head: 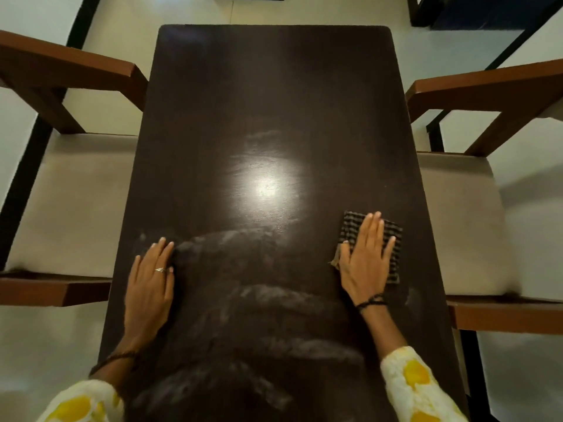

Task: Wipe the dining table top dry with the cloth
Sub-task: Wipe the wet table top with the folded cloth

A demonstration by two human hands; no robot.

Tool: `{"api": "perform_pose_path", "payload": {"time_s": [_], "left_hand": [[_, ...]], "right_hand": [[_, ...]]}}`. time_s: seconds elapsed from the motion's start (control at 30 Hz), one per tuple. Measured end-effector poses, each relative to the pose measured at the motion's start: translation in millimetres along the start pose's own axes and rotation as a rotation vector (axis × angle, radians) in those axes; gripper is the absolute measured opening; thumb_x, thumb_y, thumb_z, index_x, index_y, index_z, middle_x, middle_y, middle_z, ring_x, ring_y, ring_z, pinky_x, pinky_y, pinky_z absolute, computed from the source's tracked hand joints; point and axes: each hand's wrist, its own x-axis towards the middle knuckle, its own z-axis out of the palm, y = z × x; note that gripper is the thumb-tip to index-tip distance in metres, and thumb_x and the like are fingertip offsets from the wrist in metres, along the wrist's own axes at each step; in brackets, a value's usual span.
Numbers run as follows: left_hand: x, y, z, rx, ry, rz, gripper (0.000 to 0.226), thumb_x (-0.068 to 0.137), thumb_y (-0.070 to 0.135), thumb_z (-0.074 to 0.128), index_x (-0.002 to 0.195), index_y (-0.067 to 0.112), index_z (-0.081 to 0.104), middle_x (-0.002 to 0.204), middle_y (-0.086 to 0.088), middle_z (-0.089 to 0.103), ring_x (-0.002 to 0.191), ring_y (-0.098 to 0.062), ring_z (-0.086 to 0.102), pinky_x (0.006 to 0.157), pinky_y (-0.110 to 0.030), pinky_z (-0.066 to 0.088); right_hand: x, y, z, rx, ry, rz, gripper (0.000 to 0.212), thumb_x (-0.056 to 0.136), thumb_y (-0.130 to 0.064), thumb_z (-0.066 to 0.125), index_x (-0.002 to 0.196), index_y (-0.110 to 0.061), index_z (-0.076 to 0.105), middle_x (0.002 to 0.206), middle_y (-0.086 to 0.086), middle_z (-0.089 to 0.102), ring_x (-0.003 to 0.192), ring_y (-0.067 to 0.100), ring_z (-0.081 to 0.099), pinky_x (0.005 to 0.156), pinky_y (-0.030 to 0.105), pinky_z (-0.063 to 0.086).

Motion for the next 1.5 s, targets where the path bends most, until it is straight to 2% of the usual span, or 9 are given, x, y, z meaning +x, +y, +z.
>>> {"api": "perform_pose_path", "payload": {"time_s": [0.4, 0.67, 0.77, 0.83, 0.93, 1.07, 1.2, 1.4, 1.5], "left_hand": [[-25.5, -54.2, 7.9, -0.083, 0.026, 0.032, 0.048, 0.095, 0.026, 0.027, 0.138, 0.008, 0.038, 0.144, -0.011, 0.037, 0.134, -0.019, 0.027, 0.114, -0.026, 0.006], [-49.4, -81.1, 5.7, -0.197, 0.138, -0.211, 0.052, 0.094, 0.029, 0.025, 0.141, 0.009, 0.031, 0.145, -0.009, 0.037, 0.135, -0.009, 0.023, 0.114, -0.033, 0.01], [-50.6, -84.0, 7.5, -0.253, 0.134, -0.214, 0.053, 0.094, 0.031, 0.024, 0.142, 0.011, 0.03, 0.144, -0.007, 0.039, 0.132, -0.004, 0.023, 0.113, -0.036, 0.017], [-51.3, -84.6, 5.8, -0.288, 0.15, -0.248, 0.05, 0.094, 0.029, 0.028, 0.141, 0.01, 0.032, 0.142, -0.01, 0.042, 0.132, -0.014, 0.031, 0.11, -0.039, 0.024], [-55.7, -85.1, 2.8, -0.336, 0.18, -0.336, 0.049, 0.094, 0.026, 0.029, 0.139, 0.009, 0.036, 0.139, -0.013, 0.045, 0.131, -0.025, 0.036, 0.108, -0.038, 0.027], [-59.5, -90.9, 6.5, -0.376, 0.176, -0.372, 0.049, 0.095, 0.032, 0.026, 0.138, 0.013, 0.038, 0.139, -0.009, 0.045, 0.132, -0.019, 0.035, 0.106, -0.027, 0.023], [-60.5, -92.3, 6.2, -0.42, 0.16, -0.367, 0.051, 0.095, 0.034, 0.022, 0.135, 0.011, 0.043, 0.136, -0.009, 0.049, 0.129, -0.019, 0.039, 0.106, -0.031, 0.028], [-56.5, -89.7, 1.9, -0.429, 0.144, -0.337, 0.054, 0.093, 0.032, 0.023, 0.129, 0.002, 0.048, 0.127, -0.016, 0.056, 0.12, -0.029, 0.05, 0.1, -0.035, 0.034], [-55.3, -89.1, 0.2, -0.43, 0.152, -0.343, 0.052, 0.093, 0.03, 0.024, 0.128, 0.002, 0.05, 0.125, -0.016, 0.058, 0.117, -0.03, 0.052, 0.098, -0.035, 0.034]], "right_hand": [[-56.1, -209.9, 11.4, 0.076, -0.031, -0.133, 0.078, 0.079, -0.043, 0.024, 0.143, 0.001, 0.034, 0.15, 0.019, 0.031, 0.139, 0.03, 0.031, 0.114, 0.052, 0.022], [-77.3, -308.9, 22.3, 0.086, -0.069, -0.26, 0.078, 0.08, -0.044, 0.024, 0.145, 0.0, 0.027, 0.153, 0.017, 0.026, 0.142, 0.028, 0.025, 0.116, 0.05, 0.011], [-75.9, -337.7, 24.5, 0.075, -0.07, -0.307, 0.081, 0.081, -0.048, 0.037, 0.145, -0.001, 0.029, 0.152, 0.017, 0.027, 0.142, 0.027, 0.025, 0.116, 0.05, 0.009], [-75.4, -355.9, 25.3, 0.063, -0.083, -0.319, 0.084, 0.078, -0.051, 0.049, 0.145, -0.002, 0.03, 0.152, 0.016, 0.029, 0.141, 0.026, 0.027, 0.115, 0.049, 0.012], [-75.7, -375.6, 25.3, 0.029, -0.106, -0.365, 0.082, 0.08, -0.052, 0.045, 0.145, -0.004, 0.03, 0.152, 0.014, 0.029, 0.141, 0.025, 0.027, 0.114, 0.047, 0.012], [-90.8, -372.7, 28.7, 0.054, -0.105, -0.507, 0.077, 0.08, -0.048, 0.022, 0.144, -0.006, 0.033, 0.151, 0.012, 0.033, 0.14, 0.023, 0.032, 0.114, 0.045, 0.015], [-120.2, -343.1, 37.6, 0.137, -0.071, -0.69, 0.074, 0.081, -0.044, 0.03, 0.143, -0.004, 0.035, 0.151, 0.013, 0.033, 0.14, 0.023, 0.031, 0.116, 0.044, 0.012], [-97.8, -352.8, 34.9, 0.119, -0.083, -0.691, 0.074, 0.08, -0.044, 0.03, 0.143, -0.004, 0.036, 0.15, 0.013, 0.035, 0.138, 0.023, 0.034, 0.114, 0.044, 0.012], [-69.2, -374.5, 28.3, 0.115, -0.137, -0.679, 0.078, 0.082, -0.045, 0.015, 0.148, -0.005, 0.019, 0.156, 0.013, 0.018, 0.145, 0.024, 0.018, 0.116, 0.044, -0.003]]}}
